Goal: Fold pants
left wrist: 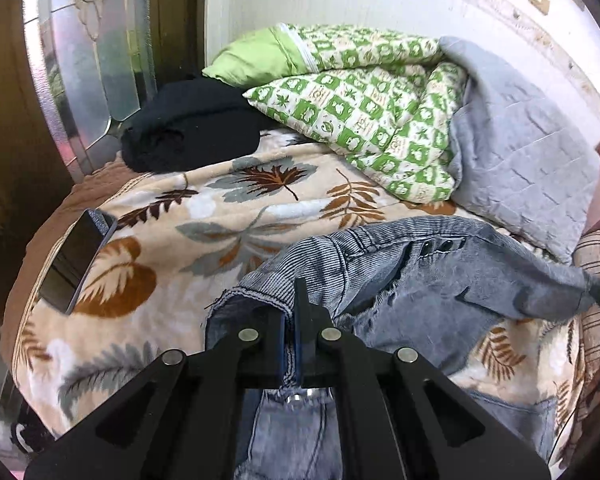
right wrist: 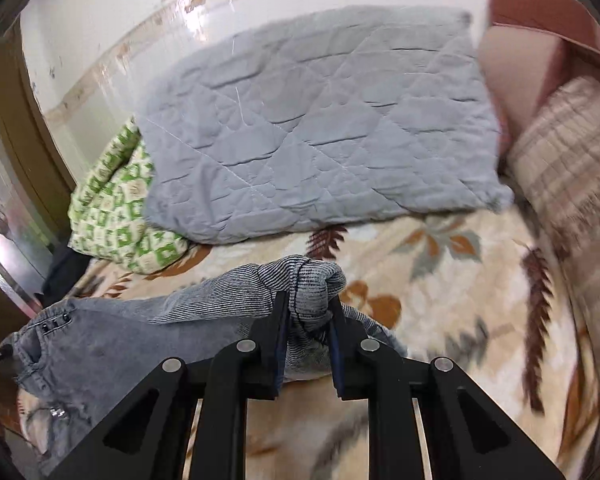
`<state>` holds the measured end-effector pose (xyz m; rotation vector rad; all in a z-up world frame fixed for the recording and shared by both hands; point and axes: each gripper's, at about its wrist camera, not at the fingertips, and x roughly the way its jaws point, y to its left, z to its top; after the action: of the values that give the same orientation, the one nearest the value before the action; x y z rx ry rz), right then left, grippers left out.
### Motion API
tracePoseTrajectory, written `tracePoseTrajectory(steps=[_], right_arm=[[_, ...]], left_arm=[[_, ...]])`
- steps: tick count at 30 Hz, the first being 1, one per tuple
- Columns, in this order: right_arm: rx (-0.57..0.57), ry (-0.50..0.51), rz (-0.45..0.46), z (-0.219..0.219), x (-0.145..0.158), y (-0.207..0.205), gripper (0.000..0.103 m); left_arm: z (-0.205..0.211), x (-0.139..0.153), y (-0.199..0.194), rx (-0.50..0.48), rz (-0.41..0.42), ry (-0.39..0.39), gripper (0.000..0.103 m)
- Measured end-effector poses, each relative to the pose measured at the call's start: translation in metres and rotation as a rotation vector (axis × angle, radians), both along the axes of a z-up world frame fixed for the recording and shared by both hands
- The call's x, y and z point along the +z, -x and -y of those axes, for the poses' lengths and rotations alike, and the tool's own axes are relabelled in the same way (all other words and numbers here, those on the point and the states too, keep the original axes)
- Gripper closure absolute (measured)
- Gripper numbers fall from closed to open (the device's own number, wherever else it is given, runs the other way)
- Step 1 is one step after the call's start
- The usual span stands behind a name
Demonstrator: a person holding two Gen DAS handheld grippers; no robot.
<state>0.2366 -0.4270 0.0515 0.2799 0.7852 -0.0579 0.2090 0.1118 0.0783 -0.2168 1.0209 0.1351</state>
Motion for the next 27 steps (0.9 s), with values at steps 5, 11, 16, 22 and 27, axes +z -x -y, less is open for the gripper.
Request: tracePoseTrajectory(steps=[5, 11, 16, 22, 27], right_arm=[[-0.048, -0.046, 0.026, 0.01, 0.012, 0.078, 0.086], [-0.073, -0.081, 0.016, 0.016, 0.0, 0.171, 0.086], [-0.106, -0.123, -0.044, 0.014, -0.037, 0.24, 0.086], [-0.133, -0.129, -0.174, 0.003, -0.084, 0.279, 0.081], [-0.143, -0.063, -0.174, -0.012, -0.064, 0.3, 0.066]], left_arm=[[-0.003, 0.013, 0.044, 0.012, 0.046, 0.007, 0.101], [-0.008, -0.009, 0.103, -0.008, 0.006, 0.078, 0.101], [-0.017, -0.058, 0.14, 0.002, -0.145, 0.148, 0.101], [-0.021, -0.084, 0.154, 0.022, -0.241, 0.204, 0.097], [-0.03, -0.074, 0.176, 0.01, -0.267, 0.284, 0.08]])
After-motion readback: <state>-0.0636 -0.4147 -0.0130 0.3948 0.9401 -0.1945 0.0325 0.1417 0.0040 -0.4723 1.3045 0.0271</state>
